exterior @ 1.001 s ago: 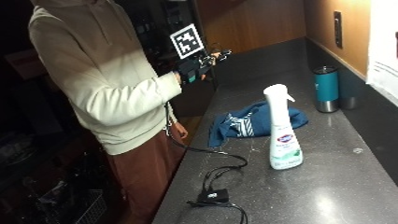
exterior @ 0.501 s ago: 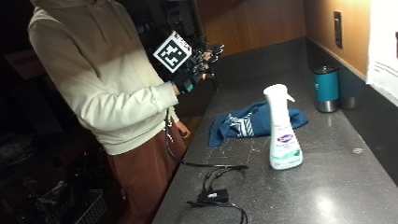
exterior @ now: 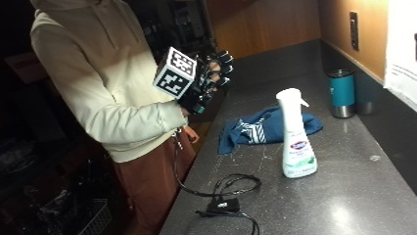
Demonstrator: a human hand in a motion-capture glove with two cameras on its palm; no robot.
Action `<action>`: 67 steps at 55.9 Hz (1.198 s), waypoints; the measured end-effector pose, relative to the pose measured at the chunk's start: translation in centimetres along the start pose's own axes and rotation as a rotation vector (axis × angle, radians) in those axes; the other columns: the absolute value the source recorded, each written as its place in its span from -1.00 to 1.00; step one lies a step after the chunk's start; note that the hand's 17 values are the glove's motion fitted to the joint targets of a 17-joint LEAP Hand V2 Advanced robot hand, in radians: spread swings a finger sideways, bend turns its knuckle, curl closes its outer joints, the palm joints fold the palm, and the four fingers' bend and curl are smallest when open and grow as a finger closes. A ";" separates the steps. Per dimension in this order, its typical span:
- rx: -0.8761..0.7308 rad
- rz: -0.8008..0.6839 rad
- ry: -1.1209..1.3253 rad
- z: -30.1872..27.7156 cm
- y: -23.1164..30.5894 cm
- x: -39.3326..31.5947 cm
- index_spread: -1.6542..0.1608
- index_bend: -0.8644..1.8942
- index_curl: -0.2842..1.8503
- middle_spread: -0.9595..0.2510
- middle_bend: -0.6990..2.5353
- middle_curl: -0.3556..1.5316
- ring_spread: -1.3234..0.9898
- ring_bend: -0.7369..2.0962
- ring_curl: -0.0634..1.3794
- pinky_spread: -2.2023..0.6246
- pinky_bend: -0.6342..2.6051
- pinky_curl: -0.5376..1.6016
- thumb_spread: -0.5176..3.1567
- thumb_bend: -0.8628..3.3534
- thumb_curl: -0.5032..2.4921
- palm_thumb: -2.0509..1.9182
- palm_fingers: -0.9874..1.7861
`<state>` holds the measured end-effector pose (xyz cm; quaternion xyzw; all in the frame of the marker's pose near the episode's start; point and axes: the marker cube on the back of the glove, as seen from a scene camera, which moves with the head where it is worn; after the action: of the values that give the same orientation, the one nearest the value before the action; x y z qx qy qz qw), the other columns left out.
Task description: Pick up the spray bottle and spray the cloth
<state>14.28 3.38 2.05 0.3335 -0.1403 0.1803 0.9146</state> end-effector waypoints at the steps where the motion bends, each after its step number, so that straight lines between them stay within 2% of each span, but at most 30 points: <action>1: 0.006 0.007 -0.008 0.0 -0.1 0.3 0.38 -0.28 -0.48 0.52 -0.45 -0.31 0.19 -0.27 -0.55 0.73 -0.41 -0.17 -0.22 -0.60 -0.35 0.45 -0.17; 10: 0.049 0.090 -0.068 0.8 -0.1 2.8 0.38 -0.28 -0.49 0.52 -0.45 -0.30 0.19 -0.25 -0.53 0.73 -0.40 -0.16 -0.22 -0.60 -0.35 0.45 -0.17; 32: 0.033 0.246 -0.226 4.0 0.1 6.7 0.39 -0.28 -0.52 0.53 -0.45 -0.28 0.17 -0.22 -0.51 0.72 -0.38 -0.16 -0.21 -0.61 -0.36 0.43 -0.18; 67: 0.048 0.483 -0.349 8.5 -0.7 8.9 0.41 -0.29 -0.54 0.53 -0.44 -0.26 0.16 -0.19 -0.49 0.72 -0.35 -0.16 -0.21 -0.60 -0.38 0.41 -0.20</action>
<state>21.39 -0.60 11.31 0.3377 -0.3663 0.3361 0.7993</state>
